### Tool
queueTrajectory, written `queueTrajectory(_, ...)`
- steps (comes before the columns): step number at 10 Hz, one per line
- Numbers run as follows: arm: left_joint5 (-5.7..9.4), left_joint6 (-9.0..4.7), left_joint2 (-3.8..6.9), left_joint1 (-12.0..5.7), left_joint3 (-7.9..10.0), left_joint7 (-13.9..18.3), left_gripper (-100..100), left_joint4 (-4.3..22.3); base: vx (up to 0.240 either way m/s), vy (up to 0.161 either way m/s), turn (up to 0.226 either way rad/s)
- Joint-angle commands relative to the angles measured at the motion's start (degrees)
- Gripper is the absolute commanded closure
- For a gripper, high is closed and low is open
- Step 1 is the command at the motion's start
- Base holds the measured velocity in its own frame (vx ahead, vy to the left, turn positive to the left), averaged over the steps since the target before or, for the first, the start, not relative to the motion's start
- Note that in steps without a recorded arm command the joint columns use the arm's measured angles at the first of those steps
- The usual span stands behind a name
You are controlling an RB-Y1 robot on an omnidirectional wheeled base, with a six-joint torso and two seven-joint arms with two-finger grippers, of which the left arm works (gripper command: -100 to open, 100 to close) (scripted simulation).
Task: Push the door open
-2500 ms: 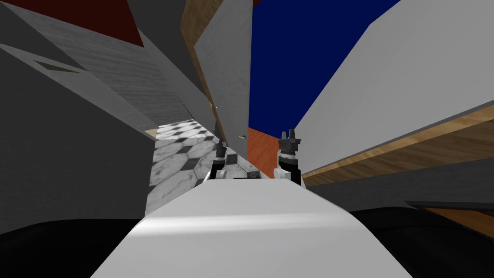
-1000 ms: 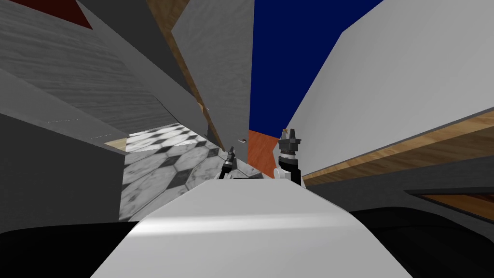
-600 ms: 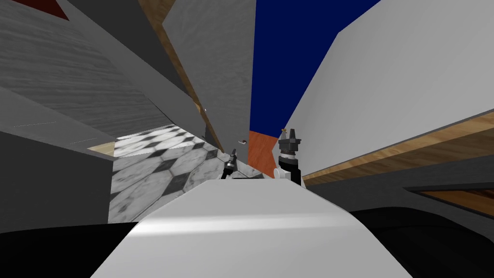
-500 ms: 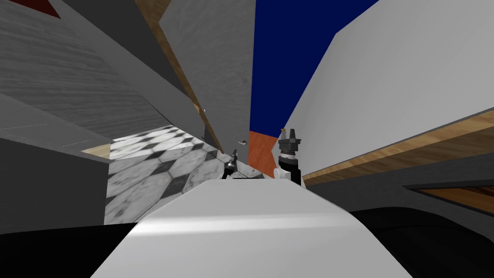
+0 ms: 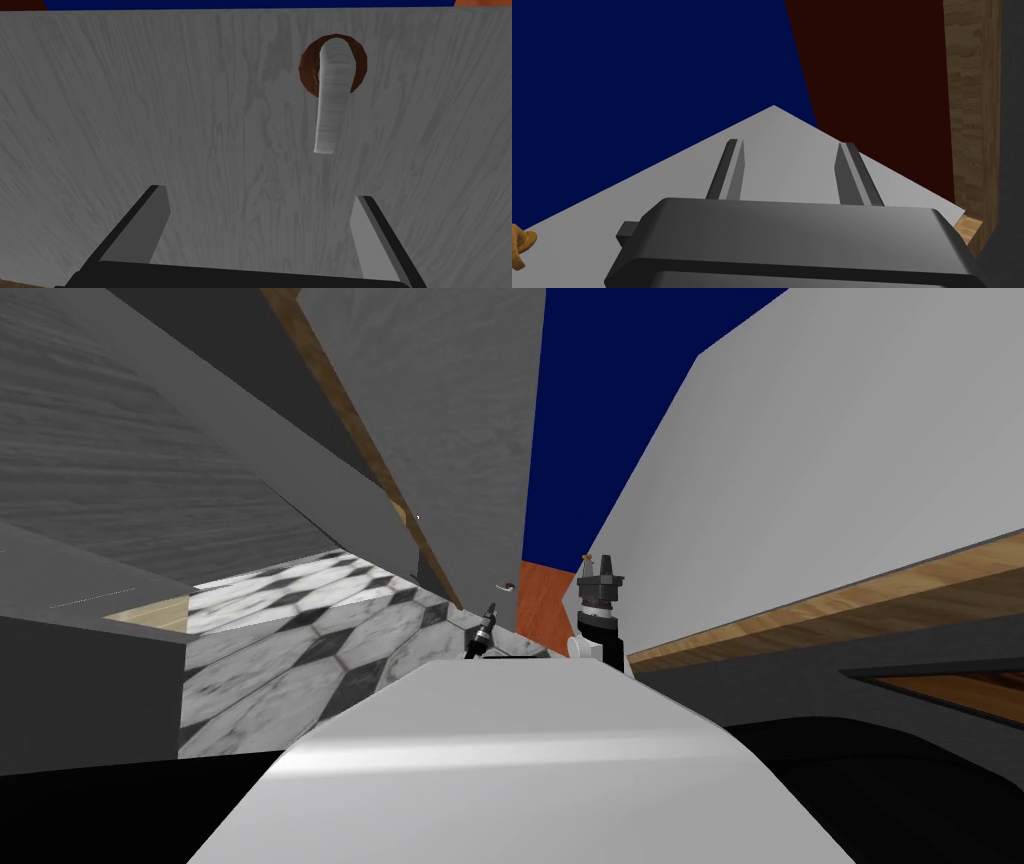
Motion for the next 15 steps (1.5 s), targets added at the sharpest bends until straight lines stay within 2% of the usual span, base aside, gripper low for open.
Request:
queueTrajectory(1, -0.11, -0.46, 0.04, -0.16, -0.67, 0.3, -100, 1.7, 0.06, 0.055, -0.09)
queueTrajectory(3, -0.31, -1.01, -0.27, -1.1, -1.88, 0.7, -100, 5.5, 0.103, 0.117, -0.117)
queueTrajectory(7, -0.47, -1.44, -0.57, -1.83, -2.82, 1.1, -100, 8.5, 0.08, 0.087, -0.044)
queueTrajectory(8, -0.47, -1.43, -0.69, -1.69, -2.65, 0.9, -100, 8.1, 0.04, 0.03, -0.013)
queueTrajectory(9, -0.4, -1.81, -0.32, -1.86, -2.45, 0.8, -100, 8.7, 0.113, -0.026, -0.031)
queueTrajectory(12, -0.27, -2.32, -0.16, -2.05, -2.12, 0.8, -100, 9.5, 0.167, -0.054, -0.024)
queueTrajectory(15, -0.12, -2.97, -0.51, -2.28, -1.7, 0.7, -100, 10.5, 0.199, -0.069, -0.027)
